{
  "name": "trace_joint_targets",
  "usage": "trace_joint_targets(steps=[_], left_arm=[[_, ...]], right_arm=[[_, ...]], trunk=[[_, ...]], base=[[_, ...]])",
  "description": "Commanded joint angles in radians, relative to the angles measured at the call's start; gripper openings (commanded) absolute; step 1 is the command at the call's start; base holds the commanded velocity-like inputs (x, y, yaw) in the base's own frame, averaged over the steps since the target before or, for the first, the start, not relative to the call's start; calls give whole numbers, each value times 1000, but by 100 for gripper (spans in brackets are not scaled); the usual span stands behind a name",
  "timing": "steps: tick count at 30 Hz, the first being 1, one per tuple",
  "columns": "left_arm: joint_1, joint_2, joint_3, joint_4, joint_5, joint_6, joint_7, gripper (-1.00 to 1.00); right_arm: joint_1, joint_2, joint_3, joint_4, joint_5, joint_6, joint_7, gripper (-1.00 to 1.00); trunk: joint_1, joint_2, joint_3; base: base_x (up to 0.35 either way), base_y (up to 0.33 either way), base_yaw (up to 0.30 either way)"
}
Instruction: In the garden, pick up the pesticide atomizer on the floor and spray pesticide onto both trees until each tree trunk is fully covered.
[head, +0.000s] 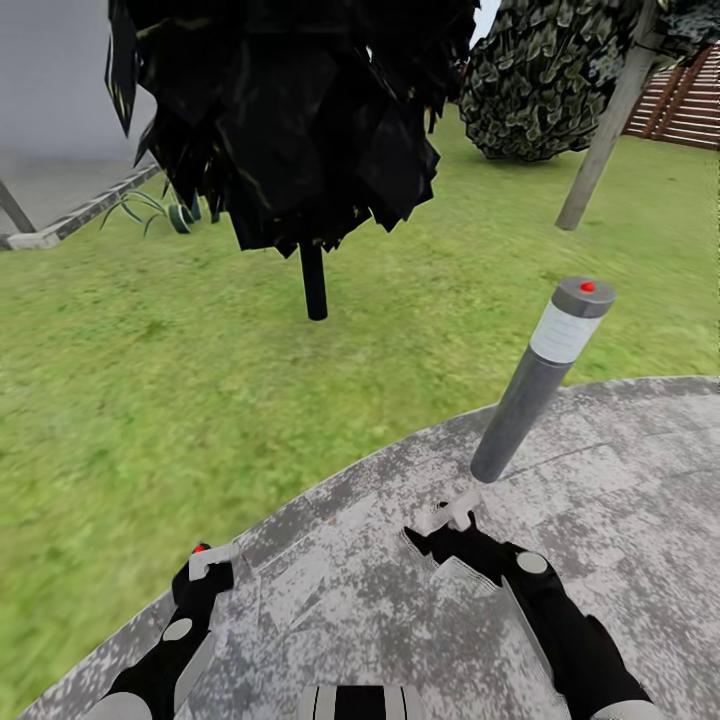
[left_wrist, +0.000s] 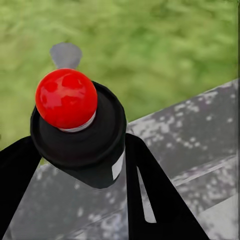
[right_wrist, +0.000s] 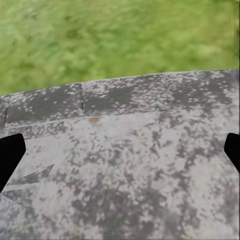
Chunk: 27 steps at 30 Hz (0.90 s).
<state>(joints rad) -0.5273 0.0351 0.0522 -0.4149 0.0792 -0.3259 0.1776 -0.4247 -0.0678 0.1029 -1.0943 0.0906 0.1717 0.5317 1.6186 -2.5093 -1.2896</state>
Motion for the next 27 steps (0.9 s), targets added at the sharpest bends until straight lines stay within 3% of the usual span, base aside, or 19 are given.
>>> trace_joint_targets(steps=[1,21,27], left_arm=[[0,0,-2,1,8,-4,0,-100],[1,0,-2,2,10,-2,0,-100],[3,0,-2,1,10,-4,0,-100]], right_arm=[[0,-1,-16,-2,9,3,3,100],[0,-1,-20,5,11,2,5,100],[1,-1,-20,5,11,2,5,100]], trunk=[[-1,0,3],[-10,5,104],[-10,5,114]], base=[[0,0,0],[0,0,0],[0,0,0]])
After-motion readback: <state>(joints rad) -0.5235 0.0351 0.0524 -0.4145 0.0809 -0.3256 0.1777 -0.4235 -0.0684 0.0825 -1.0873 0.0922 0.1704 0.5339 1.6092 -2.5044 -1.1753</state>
